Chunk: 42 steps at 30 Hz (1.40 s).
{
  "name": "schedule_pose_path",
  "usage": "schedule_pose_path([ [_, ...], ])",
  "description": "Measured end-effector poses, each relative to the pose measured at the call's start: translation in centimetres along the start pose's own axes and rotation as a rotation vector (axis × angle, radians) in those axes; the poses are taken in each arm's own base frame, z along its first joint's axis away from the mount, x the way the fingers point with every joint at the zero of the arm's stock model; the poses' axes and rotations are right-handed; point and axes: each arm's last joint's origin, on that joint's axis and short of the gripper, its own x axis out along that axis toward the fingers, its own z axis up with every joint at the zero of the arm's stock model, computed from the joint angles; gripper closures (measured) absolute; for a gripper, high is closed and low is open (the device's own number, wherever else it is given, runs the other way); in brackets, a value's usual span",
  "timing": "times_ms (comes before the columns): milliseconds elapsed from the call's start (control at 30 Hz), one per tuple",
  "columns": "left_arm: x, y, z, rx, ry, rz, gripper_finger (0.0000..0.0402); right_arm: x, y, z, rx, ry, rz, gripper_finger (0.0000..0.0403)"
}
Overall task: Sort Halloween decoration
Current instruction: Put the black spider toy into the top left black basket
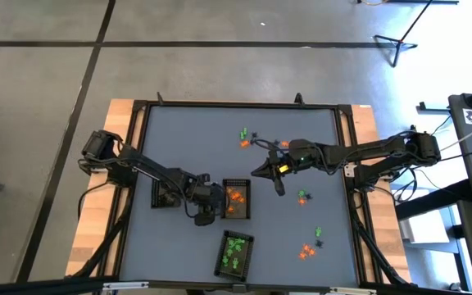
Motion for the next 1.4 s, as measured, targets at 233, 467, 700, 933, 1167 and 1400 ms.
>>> schedule_pose_path([
  [233, -0.2, -0.9, -0.4, 0.085, -0.027, 0.056, 0.028, 0.0, 0.0, 0.0, 0.0, 0.001, 0.0, 0.0403],
  [467, -0.2, -1.6, -0.7, 0.111, -0.03, 0.065, 0.0336, 0.0, 0.0, 0.0, 0.0, 0.0, 0.0, 0.0403],
  [700, -0.2, -1.6, -0.8, 0.112, -0.025, 0.059, 0.0396, 0.0, 0.0, 0.0, 0.0, 0.0, 0.0, 0.0403],
  [933, -0.3, -1.6, -0.8, 0.113, -0.024, 0.062, 0.0401, 0.0, 0.0, 0.0, 0.0, 0.0, 0.0, 0.0403],
  [1167, -1.7, -2.5, -0.6, 0.164, 0.053, 0.164, 0.0401, 0.0, 0.0, 0.0, 0.0, 0.001, 0.0, 0.0403],
  [1400, -5.2, -3.8, -0.5, 0.183, 0.182, 0.369, 0.0401, 0.0, 0.0, -0.1, 0.001, 0.007, -0.001, 0.0403],
])
